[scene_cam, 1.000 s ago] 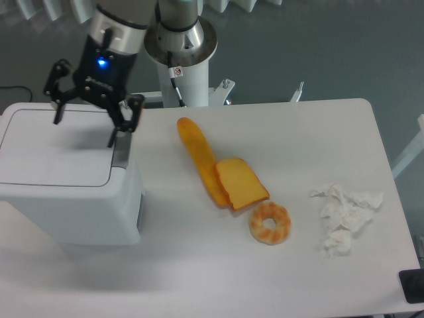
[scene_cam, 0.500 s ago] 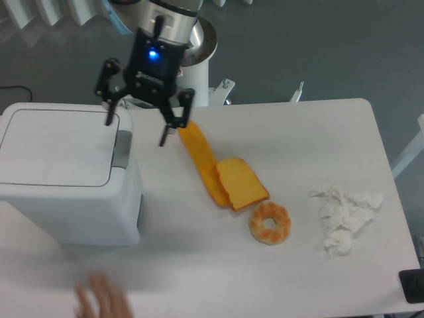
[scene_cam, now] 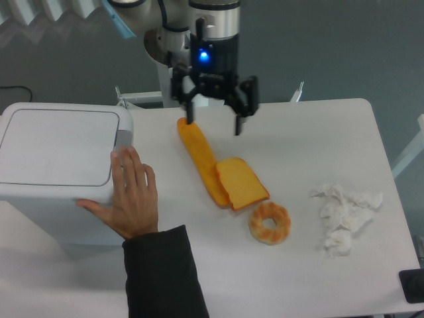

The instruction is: Close the trash can

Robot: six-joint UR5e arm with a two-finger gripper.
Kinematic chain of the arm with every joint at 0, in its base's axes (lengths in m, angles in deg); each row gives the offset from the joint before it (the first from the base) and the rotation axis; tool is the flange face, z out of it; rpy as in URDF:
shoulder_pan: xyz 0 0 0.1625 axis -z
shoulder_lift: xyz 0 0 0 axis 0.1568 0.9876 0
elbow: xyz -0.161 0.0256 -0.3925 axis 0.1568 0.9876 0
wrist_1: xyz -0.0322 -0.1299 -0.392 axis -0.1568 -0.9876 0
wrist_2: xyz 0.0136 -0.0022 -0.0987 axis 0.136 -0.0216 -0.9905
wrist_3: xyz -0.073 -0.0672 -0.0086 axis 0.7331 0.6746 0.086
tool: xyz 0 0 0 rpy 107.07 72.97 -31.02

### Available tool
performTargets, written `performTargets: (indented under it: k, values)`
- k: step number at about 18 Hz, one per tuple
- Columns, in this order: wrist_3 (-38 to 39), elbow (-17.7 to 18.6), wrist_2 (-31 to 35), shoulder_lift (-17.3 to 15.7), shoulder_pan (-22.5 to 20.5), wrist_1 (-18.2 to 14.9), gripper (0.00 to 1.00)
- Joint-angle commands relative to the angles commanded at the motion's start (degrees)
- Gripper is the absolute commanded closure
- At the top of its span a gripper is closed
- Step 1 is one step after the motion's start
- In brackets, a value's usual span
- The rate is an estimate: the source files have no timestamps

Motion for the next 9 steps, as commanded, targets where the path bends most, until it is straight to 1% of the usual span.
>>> performTargets:
  k: [3, 5, 7, 9]
  values:
    - [-0.1, 0.1, 3.1, -0.1, -0.4, -0.4, 0.00]
    - [-0.8, 0.0, 3.1, -0.9, -1.1, -2.0, 0.00]
    - [-5.6, -0.5, 3.1, -1.8, -3.1, -5.4, 0.00]
    - [-13.3, -0.4, 3.2, -3.1, -5.0, -7.6, 0.00]
